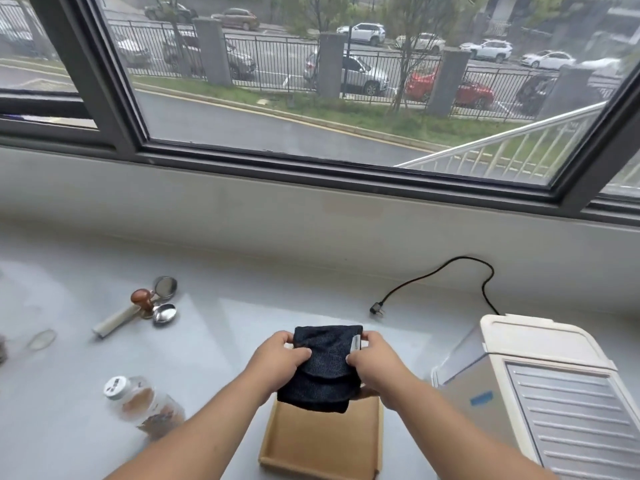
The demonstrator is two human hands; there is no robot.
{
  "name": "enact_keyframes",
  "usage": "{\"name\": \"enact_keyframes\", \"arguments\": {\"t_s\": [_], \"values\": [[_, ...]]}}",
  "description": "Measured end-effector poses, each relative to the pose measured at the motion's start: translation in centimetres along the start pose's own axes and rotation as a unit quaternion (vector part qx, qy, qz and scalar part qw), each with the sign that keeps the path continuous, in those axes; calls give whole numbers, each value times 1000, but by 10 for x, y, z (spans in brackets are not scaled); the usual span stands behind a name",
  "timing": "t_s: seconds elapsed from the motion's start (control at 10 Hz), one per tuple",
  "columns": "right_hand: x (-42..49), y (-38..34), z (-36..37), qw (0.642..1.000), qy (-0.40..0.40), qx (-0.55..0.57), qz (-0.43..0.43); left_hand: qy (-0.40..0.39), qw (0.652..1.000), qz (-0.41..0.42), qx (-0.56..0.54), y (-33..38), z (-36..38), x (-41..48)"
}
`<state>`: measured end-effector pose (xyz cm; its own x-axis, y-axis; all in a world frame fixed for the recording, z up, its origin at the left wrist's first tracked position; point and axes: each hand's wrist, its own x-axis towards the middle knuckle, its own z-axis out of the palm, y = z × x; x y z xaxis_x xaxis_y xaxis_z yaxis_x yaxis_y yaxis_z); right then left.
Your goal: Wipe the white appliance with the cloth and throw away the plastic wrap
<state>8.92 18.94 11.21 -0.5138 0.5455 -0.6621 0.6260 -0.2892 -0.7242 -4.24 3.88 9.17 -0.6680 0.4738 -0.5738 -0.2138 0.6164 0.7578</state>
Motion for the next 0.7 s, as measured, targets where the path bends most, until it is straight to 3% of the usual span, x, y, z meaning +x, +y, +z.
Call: {"name": "enact_keyframes", "arguments": {"t_s": [0.4,0.7], "values": [[50,58,32,1000,17,-9,24,-16,995,-32,91,-55,10,45],[50,63,26,968,72,-236,-49,22,979,4,200,-55,0,47]]}}
